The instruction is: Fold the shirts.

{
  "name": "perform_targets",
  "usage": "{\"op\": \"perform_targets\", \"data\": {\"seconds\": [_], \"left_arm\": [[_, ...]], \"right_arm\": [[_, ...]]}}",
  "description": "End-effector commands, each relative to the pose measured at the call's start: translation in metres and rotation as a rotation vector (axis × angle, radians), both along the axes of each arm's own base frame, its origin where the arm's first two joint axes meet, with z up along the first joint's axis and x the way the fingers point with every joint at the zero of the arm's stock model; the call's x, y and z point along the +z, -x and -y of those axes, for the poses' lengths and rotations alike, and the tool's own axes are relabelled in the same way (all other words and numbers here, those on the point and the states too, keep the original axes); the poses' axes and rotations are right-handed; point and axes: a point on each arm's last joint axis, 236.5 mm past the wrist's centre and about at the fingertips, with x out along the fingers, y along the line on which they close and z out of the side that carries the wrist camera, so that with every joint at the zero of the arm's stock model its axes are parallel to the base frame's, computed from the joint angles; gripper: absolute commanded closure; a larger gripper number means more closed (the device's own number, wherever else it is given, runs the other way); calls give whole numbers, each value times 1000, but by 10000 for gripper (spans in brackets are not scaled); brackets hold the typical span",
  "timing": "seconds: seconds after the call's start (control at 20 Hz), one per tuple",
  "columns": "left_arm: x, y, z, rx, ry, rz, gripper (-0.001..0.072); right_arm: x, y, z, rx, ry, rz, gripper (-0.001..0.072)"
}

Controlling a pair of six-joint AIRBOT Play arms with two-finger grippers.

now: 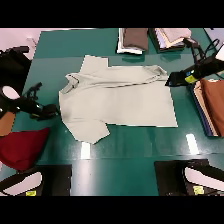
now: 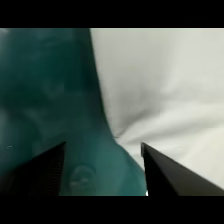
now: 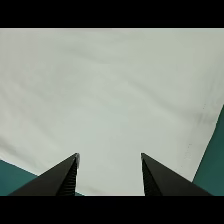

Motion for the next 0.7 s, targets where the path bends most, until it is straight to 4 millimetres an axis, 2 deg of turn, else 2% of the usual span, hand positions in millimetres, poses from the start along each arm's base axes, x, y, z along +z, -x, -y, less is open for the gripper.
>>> {"op": "perform_targets", "data": {"seconds": [0.0,0.2,0.25,0.3,0.35,0.4,0.5,0.55,0.65], "left_arm": [[-18,9,30,84,142,8,157],[-23,3,57,18,119,63,158],[-23,4,62,6,119,64,209],[-20,3,63,3,122,66,462],[-16,0,63,-5,121,75,615],[-8,-5,63,-15,115,95,682],[14,-16,63,-33,116,149,684],[26,-22,64,-40,116,181,684],[49,-32,64,-52,113,249,684]], "right_arm": [[-6,13,-9,13,-1,21,263],[9,14,-8,8,-1,66,263],[12,16,-5,1,-1,71,263],[14,20,0,-8,2,63,264],[15,25,9,-28,3,48,264],[14,32,21,-56,4,24,263],[1,52,52,-152,0,-27,263],[-13,67,69,-204,-4,-71,263],[-54,110,100,-325,-37,-209,262]]}}
